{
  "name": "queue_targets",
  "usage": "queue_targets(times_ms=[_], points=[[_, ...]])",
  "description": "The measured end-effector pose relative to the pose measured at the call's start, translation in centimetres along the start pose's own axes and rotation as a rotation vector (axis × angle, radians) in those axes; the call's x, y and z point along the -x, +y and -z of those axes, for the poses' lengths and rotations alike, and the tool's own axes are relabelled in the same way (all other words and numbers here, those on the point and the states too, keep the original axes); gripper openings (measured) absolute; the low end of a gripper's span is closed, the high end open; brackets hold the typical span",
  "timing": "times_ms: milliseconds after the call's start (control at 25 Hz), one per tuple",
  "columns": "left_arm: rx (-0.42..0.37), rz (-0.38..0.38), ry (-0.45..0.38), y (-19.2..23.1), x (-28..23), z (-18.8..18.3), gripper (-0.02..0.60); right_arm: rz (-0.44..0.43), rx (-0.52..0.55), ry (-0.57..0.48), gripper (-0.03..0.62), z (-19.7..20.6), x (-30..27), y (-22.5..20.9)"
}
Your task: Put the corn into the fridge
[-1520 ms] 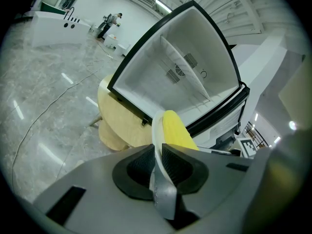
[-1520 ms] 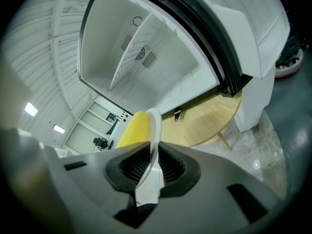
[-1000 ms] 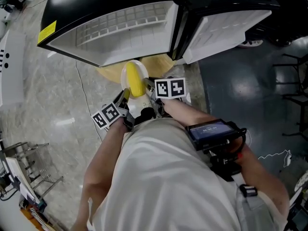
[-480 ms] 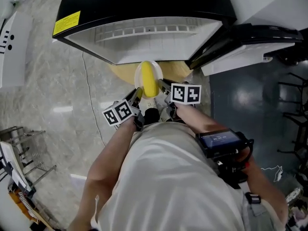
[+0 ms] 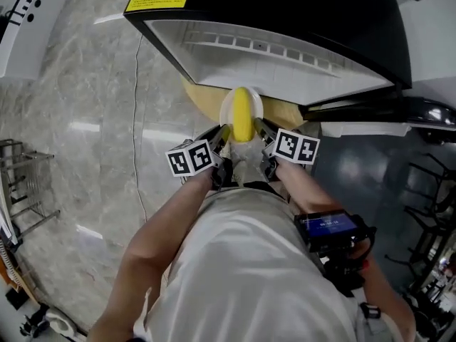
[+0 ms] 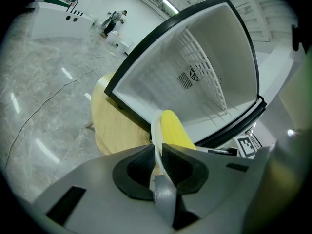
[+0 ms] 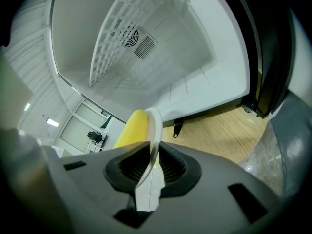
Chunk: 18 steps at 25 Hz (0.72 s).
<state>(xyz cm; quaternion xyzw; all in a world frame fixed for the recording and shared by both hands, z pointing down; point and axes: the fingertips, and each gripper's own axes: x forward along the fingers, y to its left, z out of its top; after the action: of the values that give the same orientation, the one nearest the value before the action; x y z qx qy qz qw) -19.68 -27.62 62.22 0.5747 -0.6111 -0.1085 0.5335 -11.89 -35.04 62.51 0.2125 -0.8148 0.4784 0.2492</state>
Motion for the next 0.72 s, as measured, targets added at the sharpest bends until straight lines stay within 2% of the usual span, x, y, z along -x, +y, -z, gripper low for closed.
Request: queue_targets(times_ms=[240,720], points=[[-0.030,0.009,-0.016,-0.3,-0.8,-1.5,0.051,-0.012,-0.020,-0.032,0.054,-1.2,-0.9,-0.2],[-0.017,0.017,-0.057,-1.7,-2.4,-3.2,0.051,0.045,0.020,-0.050,0.054,-4.2,-0.7,-0.6]])
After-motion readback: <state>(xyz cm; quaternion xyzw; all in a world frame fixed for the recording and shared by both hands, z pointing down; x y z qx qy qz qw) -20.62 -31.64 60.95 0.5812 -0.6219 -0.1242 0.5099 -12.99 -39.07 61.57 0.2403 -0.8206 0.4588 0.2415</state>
